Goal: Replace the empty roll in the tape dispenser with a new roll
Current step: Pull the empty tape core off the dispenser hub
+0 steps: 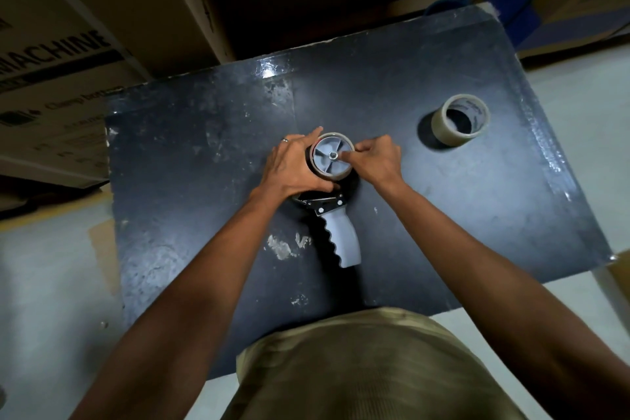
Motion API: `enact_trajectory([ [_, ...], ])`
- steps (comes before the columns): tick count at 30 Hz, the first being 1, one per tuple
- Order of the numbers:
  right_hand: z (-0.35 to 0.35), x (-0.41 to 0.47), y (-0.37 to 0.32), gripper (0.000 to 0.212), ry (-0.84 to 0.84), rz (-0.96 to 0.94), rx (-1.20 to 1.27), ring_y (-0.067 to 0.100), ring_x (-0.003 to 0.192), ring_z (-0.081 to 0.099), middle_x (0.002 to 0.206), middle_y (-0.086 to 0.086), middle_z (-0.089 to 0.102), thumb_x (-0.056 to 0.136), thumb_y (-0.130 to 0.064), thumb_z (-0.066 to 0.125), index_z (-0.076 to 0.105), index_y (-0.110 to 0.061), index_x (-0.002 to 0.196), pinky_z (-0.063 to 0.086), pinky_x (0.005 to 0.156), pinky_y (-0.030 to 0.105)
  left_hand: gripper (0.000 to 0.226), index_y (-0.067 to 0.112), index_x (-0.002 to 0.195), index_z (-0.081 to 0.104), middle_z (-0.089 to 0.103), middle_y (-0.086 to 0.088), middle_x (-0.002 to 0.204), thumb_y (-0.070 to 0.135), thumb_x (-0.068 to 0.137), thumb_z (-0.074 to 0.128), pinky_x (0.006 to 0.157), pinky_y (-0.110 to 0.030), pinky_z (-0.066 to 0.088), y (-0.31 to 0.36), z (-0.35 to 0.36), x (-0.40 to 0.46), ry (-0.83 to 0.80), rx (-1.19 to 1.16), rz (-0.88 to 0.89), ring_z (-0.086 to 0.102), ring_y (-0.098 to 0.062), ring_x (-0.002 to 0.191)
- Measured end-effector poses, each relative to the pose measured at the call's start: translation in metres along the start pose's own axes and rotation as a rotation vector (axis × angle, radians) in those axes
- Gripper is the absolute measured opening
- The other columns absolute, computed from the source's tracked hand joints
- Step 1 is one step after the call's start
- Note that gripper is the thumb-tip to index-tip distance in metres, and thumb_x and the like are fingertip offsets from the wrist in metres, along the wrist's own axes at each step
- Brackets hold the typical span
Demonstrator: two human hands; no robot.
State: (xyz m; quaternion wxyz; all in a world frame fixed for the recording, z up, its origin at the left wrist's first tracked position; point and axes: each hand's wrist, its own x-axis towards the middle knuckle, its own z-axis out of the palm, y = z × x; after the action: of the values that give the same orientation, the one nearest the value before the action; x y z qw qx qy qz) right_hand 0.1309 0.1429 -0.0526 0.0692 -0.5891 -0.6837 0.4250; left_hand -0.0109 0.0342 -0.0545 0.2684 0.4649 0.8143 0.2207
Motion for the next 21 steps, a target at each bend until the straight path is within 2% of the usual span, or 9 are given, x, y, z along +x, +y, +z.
enact_trajectory([
  [1,0.002,-0.001,0.002,0.047,-0.002,0.027,0.022,0.010,0.046,0.043,0.048,0.002,0.047,0.068,-0.037,0.085,0.054,-0.006,0.049,0.043,0.049,0.018,0.107,0.040,0.138,0.056,0.072,-0.004,0.121,0.066,0.037,0.076,0.097,-0.041,0.055,-0.003,0.001,0.002,-0.034,0.014,-0.021,0.066,-0.023,0.116],
  [2,0.004,-0.004,0.003,0.046,0.000,0.048,0.051,0.013,0.050,0.056,0.050,0.006,0.056,0.062,-0.043,0.082,0.062,-0.003,0.055,0.057,0.058,0.027,0.099,0.042,0.132,0.060,0.075,-0.002,0.112,0.066,0.037,0.075,0.092,-0.040,0.058,-0.005,0.001,0.004,-0.045,0.030,-0.034,0.069,-0.023,0.108],
  [4,0.006,-0.007,0.006,0.048,0.004,0.082,0.100,0.025,0.065,0.074,0.058,0.016,0.068,0.053,-0.049,0.074,0.070,-0.002,0.063,0.063,0.069,0.044,0.088,0.042,0.121,0.067,0.076,-0.001,0.102,0.068,0.037,0.072,0.084,-0.039,0.059,-0.007,0.002,0.005,-0.022,0.058,-0.051,0.071,-0.024,0.098],
  [5,0.006,-0.009,0.007,0.045,0.009,0.088,0.114,0.028,0.069,0.076,0.059,0.017,0.069,0.053,-0.046,0.073,0.071,-0.002,0.063,0.063,0.070,0.047,0.086,0.042,0.119,0.069,0.076,-0.002,0.101,0.068,0.037,0.071,0.082,-0.039,0.059,-0.007,0.003,0.004,-0.011,0.055,-0.058,0.071,-0.025,0.097],
  [8,0.003,-0.014,0.003,0.034,0.043,0.070,0.097,0.017,0.058,0.063,0.054,0.008,0.060,0.061,-0.033,0.074,0.069,0.000,0.061,0.061,0.064,0.040,0.079,0.039,0.111,0.073,0.076,0.000,0.093,0.067,0.037,0.073,0.077,-0.038,0.059,-0.007,0.003,0.003,0.016,0.022,-0.046,0.072,-0.023,0.091],
  [11,0.000,-0.014,-0.001,0.026,0.054,0.046,0.056,0.013,0.055,0.050,0.051,0.004,0.051,0.067,-0.022,0.074,0.064,-0.001,0.055,0.045,0.053,0.031,0.072,0.034,0.103,0.077,0.076,0.004,0.088,0.063,0.038,0.075,0.078,-0.039,0.059,-0.012,0.004,0.001,0.042,-0.043,-0.008,0.070,-0.021,0.088],
  [14,-0.003,-0.015,-0.006,0.030,0.063,0.035,0.049,0.014,0.054,0.045,0.050,0.000,0.046,0.069,-0.017,0.073,0.055,-0.010,0.047,0.036,0.055,0.026,0.074,0.033,0.104,0.078,0.076,0.004,0.102,0.063,0.036,0.076,0.085,-0.039,0.058,-0.015,0.004,0.000,0.059,-0.065,-0.013,0.069,-0.018,0.098],
  [18,-0.006,-0.017,-0.010,0.016,0.068,0.019,0.008,0.016,0.055,0.046,0.052,0.005,0.045,0.067,-0.014,0.070,0.064,-0.005,0.054,0.041,0.052,0.029,0.079,0.031,0.108,0.078,0.072,0.003,0.123,0.064,0.036,0.078,0.097,-0.037,0.055,-0.015,0.004,-0.001,0.051,-0.085,-0.001,0.066,-0.014,0.116],
  [21,-0.007,-0.018,-0.011,0.024,0.066,0.006,-0.017,0.014,0.050,0.039,0.049,0.002,0.039,0.067,-0.011,0.069,0.055,-0.010,0.047,0.036,0.044,0.024,0.081,0.033,0.111,0.077,0.069,0.001,0.131,0.065,0.036,0.082,0.104,-0.037,0.052,-0.016,0.005,0.000,0.039,-0.104,0.013,0.061,-0.012,0.125],
])
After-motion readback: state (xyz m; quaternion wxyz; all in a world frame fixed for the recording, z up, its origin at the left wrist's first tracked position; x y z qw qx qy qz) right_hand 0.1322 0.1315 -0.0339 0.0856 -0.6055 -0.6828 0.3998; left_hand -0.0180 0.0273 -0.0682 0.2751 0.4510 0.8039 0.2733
